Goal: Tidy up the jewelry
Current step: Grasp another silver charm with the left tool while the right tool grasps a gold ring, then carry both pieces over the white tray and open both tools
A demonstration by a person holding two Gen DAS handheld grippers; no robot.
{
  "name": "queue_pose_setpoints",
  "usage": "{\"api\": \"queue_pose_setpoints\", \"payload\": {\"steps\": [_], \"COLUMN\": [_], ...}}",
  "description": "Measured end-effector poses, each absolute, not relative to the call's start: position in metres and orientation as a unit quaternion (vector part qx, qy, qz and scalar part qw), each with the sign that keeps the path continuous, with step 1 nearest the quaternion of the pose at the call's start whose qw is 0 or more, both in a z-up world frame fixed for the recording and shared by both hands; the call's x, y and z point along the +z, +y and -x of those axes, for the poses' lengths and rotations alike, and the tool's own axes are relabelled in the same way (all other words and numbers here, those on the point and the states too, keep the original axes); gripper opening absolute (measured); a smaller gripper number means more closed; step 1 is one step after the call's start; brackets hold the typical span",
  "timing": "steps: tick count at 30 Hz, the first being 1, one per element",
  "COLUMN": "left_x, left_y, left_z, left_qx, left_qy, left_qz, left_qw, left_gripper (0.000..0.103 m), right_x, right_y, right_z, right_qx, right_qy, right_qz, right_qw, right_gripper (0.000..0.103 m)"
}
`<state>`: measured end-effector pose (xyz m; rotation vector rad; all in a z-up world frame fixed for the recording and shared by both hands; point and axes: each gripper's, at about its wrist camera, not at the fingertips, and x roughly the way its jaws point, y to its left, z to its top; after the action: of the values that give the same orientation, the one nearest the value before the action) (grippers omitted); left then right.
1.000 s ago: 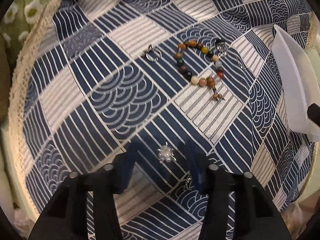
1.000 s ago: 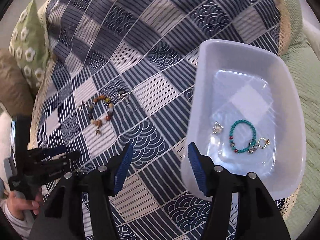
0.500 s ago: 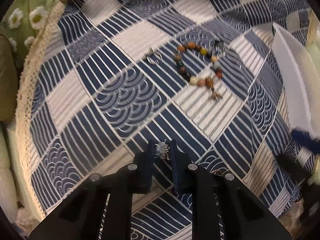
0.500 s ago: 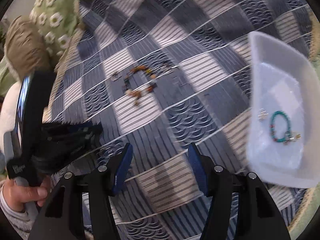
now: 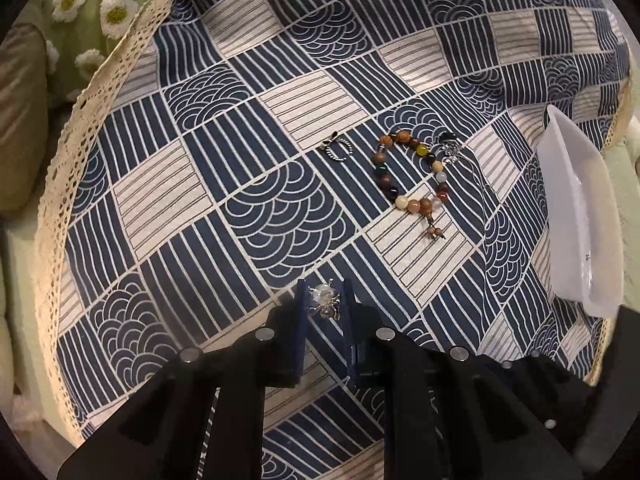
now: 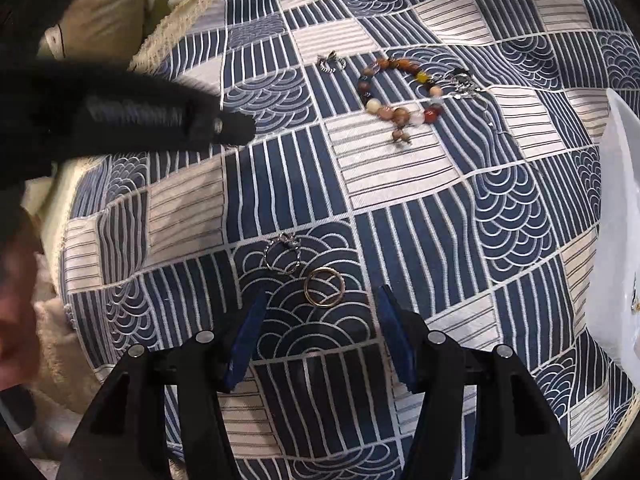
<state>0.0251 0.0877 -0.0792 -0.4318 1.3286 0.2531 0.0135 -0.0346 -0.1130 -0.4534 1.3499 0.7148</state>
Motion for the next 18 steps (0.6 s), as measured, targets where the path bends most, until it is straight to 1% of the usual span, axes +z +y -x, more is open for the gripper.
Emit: {"api": "queue_pose_setpoints", "payload": {"steps": [3, 7, 9, 10, 11, 12, 13, 18], "left_x": [-0.079, -0.075, -0.075, -0.075, -0.075, -0.075, -0.075, -0.074], "left_y": [0.094, 0.105, 0.109, 0.112, 0.114, 0.115, 0.116, 0.115], "left_z": [-0.025, -0.024, -0.024, -0.023, -0.024, -0.023, -0.023, -0.022], "left_qx": [0.117, 0.126, 0.131, 0.133, 0.134, 0.135, 0.136, 0.136], "left_qy": [0.608, 0.6, 0.597, 0.596, 0.596, 0.596, 0.596, 0.596], "left_qz": [0.208, 0.224, 0.23, 0.233, 0.233, 0.234, 0.235, 0.229], "left_qw": [0.757, 0.758, 0.758, 0.757, 0.757, 0.756, 0.756, 0.757], "left_gripper": [0.015, 0.015, 0.015, 0.015, 0.015, 0.015, 0.015, 0.015], "right_x": [-0.115, -0.117, -0.118, -0.118, -0.118, -0.118, -0.118, -0.112], "right_y": [-0.03, -0.028, -0.026, -0.025, -0.025, -0.025, -0.026, -0.033], "right_z": [-0.012, -0.012, -0.012, -0.012, -0.013, -0.014, -0.016, -0.024], "right_qx": [0.322, 0.32, 0.318, 0.318, 0.32, 0.321, 0.318, 0.321], "right_qy": [0.598, 0.593, 0.587, 0.586, 0.585, 0.586, 0.587, 0.594], "right_qz": [0.22, 0.227, 0.231, 0.234, 0.234, 0.231, 0.229, 0.208], "right_qw": [0.7, 0.703, 0.707, 0.708, 0.708, 0.707, 0.708, 0.708], "right_gripper": [0.054, 0.049, 0.04, 0.039, 0.034, 0.025, 0.022, 0.022]}}
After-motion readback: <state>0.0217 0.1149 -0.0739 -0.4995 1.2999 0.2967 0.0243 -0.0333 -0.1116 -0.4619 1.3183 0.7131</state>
